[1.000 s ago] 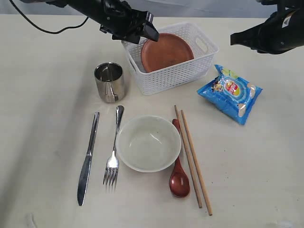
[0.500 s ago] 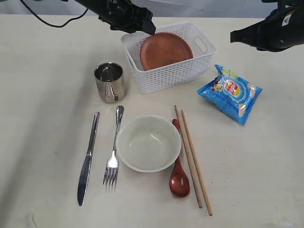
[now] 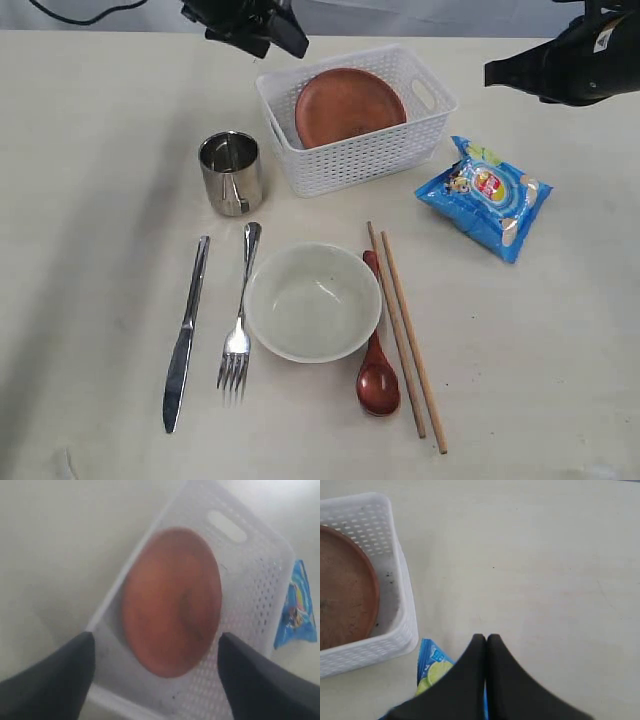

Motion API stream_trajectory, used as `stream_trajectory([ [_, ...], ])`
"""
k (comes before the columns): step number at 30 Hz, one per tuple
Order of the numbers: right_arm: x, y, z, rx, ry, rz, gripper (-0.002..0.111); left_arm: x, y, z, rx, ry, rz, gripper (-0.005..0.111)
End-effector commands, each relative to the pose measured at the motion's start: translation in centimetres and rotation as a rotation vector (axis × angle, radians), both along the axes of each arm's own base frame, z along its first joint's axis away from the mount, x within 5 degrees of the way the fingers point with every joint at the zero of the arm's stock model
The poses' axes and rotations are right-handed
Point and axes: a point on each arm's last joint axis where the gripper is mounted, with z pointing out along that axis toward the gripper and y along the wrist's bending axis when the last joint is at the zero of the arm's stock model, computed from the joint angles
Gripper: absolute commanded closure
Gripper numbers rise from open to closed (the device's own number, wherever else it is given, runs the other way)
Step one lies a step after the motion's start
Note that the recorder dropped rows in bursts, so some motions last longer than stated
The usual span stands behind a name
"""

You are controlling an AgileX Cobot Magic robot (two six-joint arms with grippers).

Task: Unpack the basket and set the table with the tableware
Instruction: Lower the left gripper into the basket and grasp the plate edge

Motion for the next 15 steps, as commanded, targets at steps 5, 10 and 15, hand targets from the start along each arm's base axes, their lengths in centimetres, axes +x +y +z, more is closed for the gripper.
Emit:
stream_trajectory([
  [5,0.0,-0.2,0.0,-0.007,0.002,-0.001,0.109,-1.2,-1.0,-0.5,0.042,0.094,-0.058,0.041],
  [10,0.0,-0.2,0.0,-0.007,0.002,-0.001,0.109,-0.9,-1.1,-1.2,0.037,0.101,-0.045,0.041],
  [15,0.0,-0.2,0.0,-0.007,0.002,-0.001,0.109,-0.4,-1.4,-3.7,0.028,0.138,-0.034,0.041],
])
